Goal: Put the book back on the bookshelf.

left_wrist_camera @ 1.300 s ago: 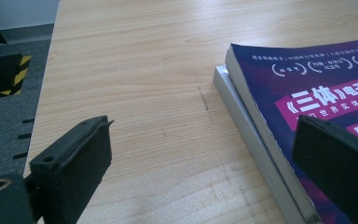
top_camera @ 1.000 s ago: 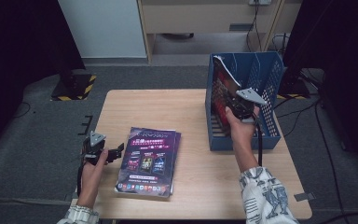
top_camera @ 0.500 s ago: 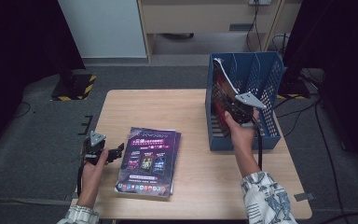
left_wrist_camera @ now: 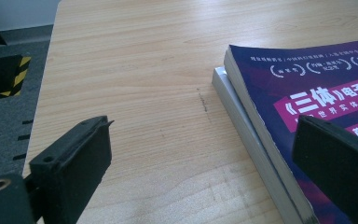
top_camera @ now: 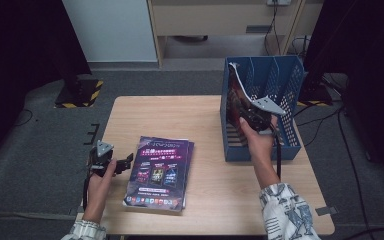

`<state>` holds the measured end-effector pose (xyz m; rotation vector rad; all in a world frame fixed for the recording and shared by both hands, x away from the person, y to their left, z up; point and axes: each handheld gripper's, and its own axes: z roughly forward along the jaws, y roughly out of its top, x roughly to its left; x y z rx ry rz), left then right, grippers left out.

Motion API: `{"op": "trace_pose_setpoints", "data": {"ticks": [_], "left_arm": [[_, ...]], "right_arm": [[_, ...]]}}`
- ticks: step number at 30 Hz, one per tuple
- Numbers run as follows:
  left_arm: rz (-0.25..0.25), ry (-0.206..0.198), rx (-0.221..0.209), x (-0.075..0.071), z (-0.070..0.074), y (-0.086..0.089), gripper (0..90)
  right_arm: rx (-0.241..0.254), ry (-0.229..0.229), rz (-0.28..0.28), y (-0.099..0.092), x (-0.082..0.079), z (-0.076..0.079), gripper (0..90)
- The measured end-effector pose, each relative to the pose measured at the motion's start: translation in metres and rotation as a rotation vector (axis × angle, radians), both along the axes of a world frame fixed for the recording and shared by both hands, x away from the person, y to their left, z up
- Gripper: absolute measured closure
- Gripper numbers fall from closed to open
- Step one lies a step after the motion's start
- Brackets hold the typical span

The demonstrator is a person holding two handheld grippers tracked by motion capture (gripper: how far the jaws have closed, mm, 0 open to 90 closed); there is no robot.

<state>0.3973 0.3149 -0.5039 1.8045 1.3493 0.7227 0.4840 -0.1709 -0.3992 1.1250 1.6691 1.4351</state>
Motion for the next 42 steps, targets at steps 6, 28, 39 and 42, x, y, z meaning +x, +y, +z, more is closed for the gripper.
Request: {"op": "trace_pose_setpoints", "data": {"ticks": [6,28,39,42], "left_arm": [[-0.003,0.002,0.001,0.001,0.000,0.000,4.5],[-0.016,-0.004,-0.002,0.001,0.000,-0.003,4.4],[-0.018,-0.006,-0.002,0.001,0.001,-0.003,4.4],[-0.019,-0.005,-0.003,0.001,0.001,-0.003,4.4]], "right_arm": [[0.000,-0.005,-0.032,-0.002,0.002,0.005,86.7],[-0.109,-0.079,-0.209,0.014,0.014,0.002,86.9],[-0.121,-0.054,-0.153,0.033,0.010,0.001,85.5],[-0.117,-0.045,-0.145,0.035,0.011,-0.001,83.5]]}}
